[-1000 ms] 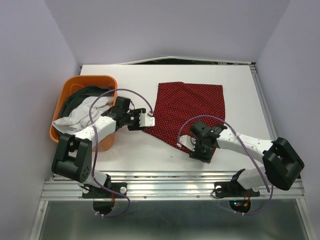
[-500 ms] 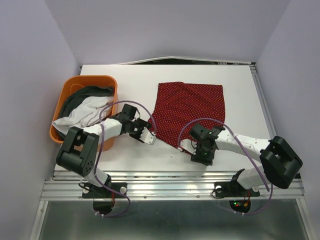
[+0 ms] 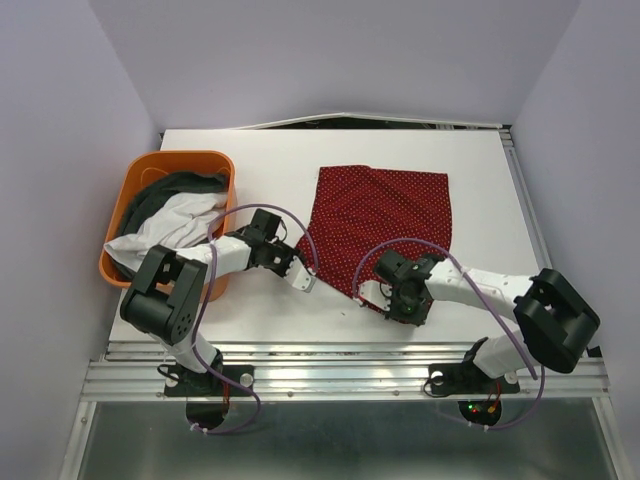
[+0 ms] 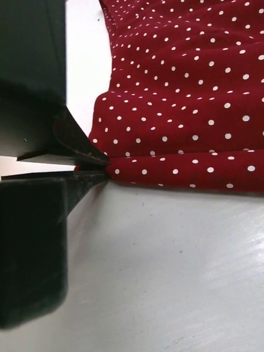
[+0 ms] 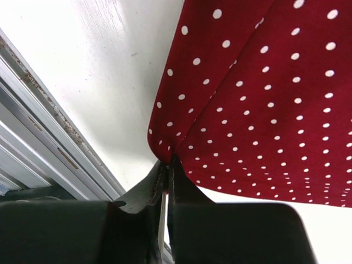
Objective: Fold and stack the skirts
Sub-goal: Fold the skirt
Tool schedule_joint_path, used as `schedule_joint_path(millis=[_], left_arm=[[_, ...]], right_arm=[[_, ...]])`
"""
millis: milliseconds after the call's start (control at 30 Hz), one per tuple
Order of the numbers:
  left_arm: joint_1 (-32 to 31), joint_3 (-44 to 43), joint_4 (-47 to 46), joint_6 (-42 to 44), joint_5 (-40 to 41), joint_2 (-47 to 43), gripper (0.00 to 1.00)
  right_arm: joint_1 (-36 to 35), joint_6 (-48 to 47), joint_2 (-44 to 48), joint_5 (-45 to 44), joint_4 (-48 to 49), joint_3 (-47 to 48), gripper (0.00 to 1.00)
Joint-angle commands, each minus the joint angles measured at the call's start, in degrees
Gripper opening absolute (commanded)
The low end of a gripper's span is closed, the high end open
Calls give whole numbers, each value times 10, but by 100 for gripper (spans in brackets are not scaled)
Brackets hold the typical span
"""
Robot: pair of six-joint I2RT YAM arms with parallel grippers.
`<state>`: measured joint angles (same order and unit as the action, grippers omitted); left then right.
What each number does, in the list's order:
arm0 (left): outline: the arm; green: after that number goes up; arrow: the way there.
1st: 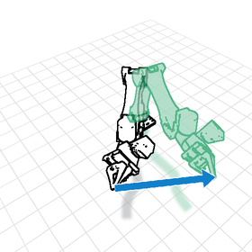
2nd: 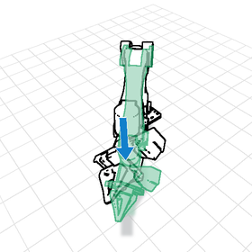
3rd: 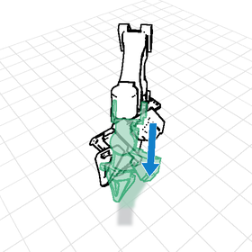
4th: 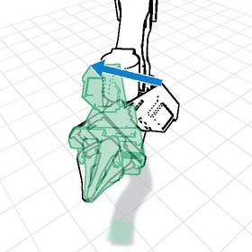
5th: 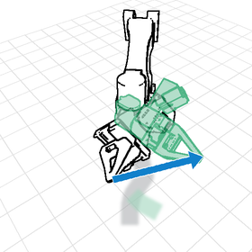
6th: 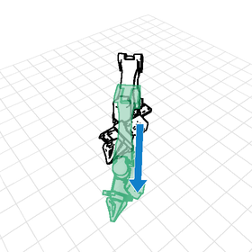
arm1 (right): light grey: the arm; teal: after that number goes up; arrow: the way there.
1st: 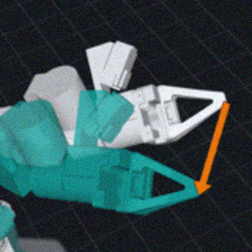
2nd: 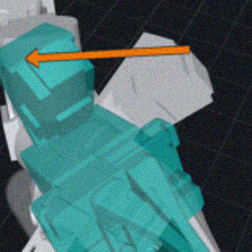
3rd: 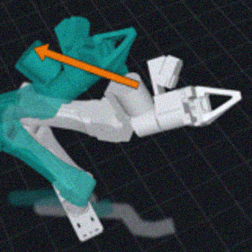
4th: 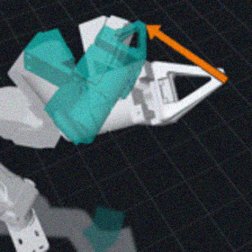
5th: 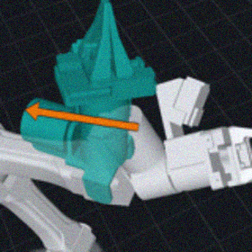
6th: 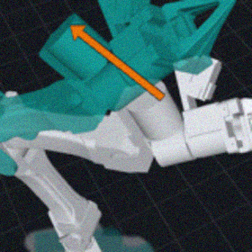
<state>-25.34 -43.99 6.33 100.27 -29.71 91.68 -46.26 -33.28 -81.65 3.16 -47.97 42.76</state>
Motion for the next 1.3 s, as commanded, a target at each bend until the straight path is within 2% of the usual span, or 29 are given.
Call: schedule_joint_path(millis=[0,67,200,433,533,800,933,1133,1233,1267], left_arm=[[-3,-5,9,-18,1,-6,6],[-1,-4,23,-27,3,-18,0],[7,0,59,-49,-1,-62,0],[30,9,161,-73,-12,-179,0],[31,20,177,-101,-19,-238,0],[37,6,241,-196,-28,-358,0],[42,0,239,-253,-27,-412,0],[55,-36,190,-371,-7,-372,0],[65,-70,173,-409,-11,-320,0],[66,-78,162,-422,-10,-307,0]], right_arm=[[-7,15,24,-6,-5,5,1],[-7,17,33,-6,-13,15,1],[-7,11,43,6,-28,26,1],[-7,-31,56,152,-148,122,1],[-7,-40,66,191,-179,160,1],[0,-48,93,197,-254,248,1],[6,-32,118,142,-255,297,1],[20,-48,138,51,-236,316,1],[71,-89,118,37,-219,333,1],[118,-101,109,45,-211,340,1]])
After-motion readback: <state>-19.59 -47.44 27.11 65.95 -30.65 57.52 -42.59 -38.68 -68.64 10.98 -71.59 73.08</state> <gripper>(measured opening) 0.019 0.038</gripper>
